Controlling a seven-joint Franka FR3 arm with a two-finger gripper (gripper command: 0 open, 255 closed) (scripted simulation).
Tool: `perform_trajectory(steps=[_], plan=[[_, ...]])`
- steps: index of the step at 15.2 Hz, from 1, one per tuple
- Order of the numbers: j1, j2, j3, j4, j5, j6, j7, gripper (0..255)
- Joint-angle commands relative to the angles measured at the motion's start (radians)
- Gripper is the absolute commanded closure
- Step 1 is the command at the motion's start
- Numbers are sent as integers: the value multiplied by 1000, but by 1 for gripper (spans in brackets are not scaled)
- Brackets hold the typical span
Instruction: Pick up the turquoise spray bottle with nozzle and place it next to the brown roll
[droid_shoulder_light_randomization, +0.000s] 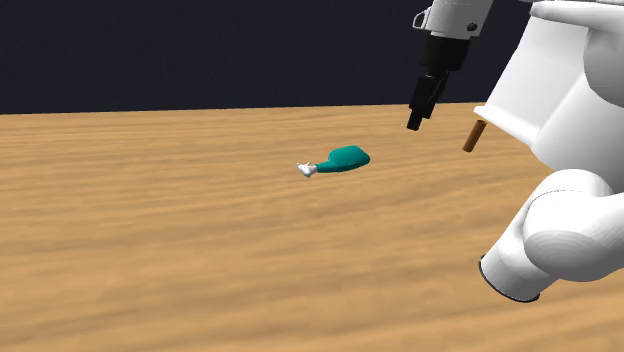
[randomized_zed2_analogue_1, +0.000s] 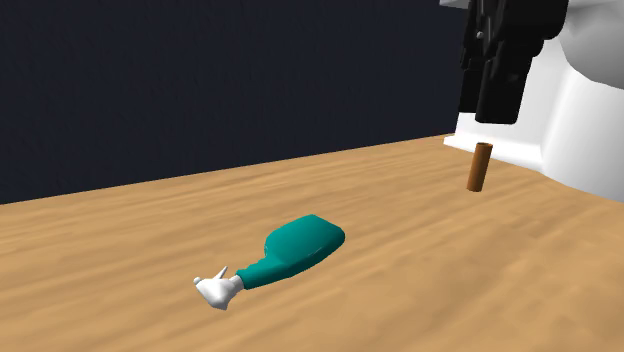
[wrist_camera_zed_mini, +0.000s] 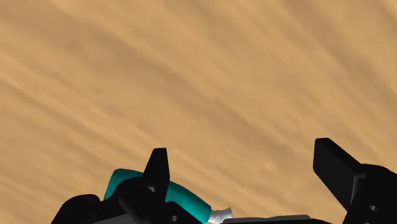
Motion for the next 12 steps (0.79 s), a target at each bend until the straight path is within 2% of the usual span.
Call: perform_trajectory(steps=[1, 12], plan=[[0, 0, 0, 0, 0, 0, 0, 0], [73, 385, -61, 43, -89, 323, -328, 0]])
